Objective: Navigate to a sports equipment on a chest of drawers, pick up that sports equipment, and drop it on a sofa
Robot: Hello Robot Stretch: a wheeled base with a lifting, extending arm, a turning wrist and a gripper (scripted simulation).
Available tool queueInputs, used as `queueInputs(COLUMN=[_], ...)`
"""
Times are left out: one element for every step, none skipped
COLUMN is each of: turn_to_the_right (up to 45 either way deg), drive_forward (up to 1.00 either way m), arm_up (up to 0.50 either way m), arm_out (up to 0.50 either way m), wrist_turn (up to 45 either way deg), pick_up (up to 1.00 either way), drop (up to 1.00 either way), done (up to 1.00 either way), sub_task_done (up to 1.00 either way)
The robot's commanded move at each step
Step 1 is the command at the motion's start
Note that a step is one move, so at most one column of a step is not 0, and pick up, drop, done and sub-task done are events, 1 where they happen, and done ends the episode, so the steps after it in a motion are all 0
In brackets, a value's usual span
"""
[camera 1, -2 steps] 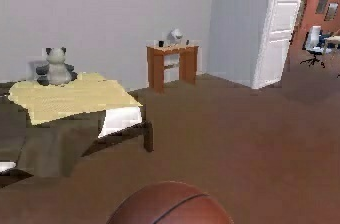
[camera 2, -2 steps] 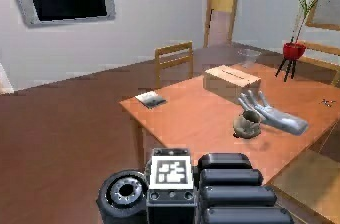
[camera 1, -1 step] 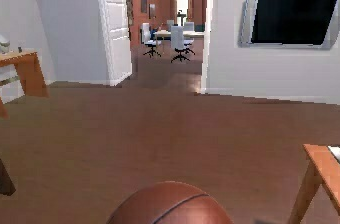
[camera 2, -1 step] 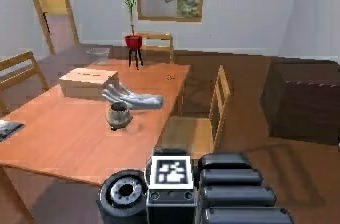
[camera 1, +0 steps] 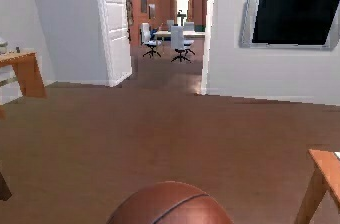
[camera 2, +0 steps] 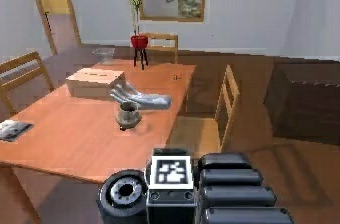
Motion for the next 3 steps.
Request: queueInputs(turn_to_the_right=[12.0,0.0,3.0], drive_forward=[0.0,1.0,0.0], arm_up=[0.0,0.0,0.0], arm_out=[0.0,0.0,0.0], wrist_turn=[0.0,0.0,0.0], pick_up=[0.0,0.0,0.0], drop=[0.0,0.0,0.0], done=[0.0,0.0,0.0], sub_task_done=[0.0,0.0,0.0])
